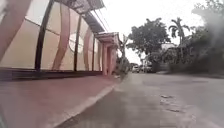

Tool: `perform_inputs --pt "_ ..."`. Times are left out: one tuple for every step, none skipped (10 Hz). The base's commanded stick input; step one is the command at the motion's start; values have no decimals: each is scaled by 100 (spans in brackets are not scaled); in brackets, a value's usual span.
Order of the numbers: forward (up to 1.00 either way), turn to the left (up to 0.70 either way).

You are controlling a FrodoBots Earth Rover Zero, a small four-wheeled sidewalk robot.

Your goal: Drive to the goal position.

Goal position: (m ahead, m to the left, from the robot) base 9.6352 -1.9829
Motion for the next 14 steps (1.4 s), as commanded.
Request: perform_inputs --pt "70 -25" --pt "70 -34" --pt "70 -35" --pt "70 -20" --pt "70 0" --pt "70 0" --pt "70 0" --pt "70 0" --pt "70 -6" --pt "70 -25" --pt "70 -17" --pt "70 -5" --pt "70 -1" --pt "70 0"
